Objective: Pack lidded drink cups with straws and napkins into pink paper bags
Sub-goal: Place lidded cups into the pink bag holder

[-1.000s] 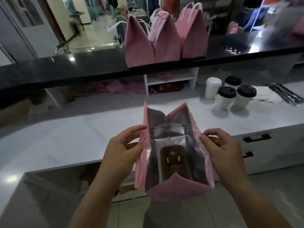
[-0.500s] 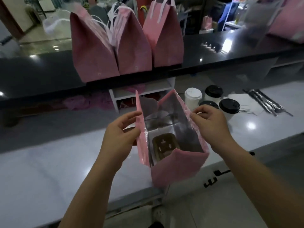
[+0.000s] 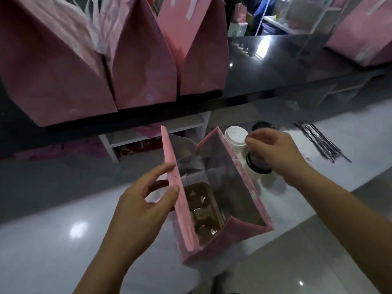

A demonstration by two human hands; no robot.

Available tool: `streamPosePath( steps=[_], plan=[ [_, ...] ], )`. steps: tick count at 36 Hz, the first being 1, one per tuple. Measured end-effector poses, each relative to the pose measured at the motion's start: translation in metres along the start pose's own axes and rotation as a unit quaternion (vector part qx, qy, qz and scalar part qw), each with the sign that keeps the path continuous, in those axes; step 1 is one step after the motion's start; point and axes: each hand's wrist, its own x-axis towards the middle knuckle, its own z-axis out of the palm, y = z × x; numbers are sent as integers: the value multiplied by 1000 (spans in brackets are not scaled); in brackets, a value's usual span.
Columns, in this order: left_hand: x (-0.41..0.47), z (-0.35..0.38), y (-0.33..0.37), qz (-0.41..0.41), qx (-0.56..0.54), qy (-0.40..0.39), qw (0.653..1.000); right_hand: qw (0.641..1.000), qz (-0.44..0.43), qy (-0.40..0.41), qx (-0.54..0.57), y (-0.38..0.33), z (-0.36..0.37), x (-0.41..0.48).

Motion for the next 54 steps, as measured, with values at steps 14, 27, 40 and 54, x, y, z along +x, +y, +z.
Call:
streamPosePath(
  steps=[14, 27, 40, 54],
  plan=[
    [2, 14, 11, -99, -81, 1, 992, 815, -53, -289, -500, 52, 22, 164],
    [6, 23, 9, -117, -116, 32, 986, 872, -256, -163, -385, -37, -32, 124],
    [9, 9, -2, -87, -93, -29, 991, 768, -384, -346, -378, -103, -31, -19],
    [1, 3, -10, -65, -94, -53, 992, 697, -340, -421, -471, -13, 83, 9]
  ],
)
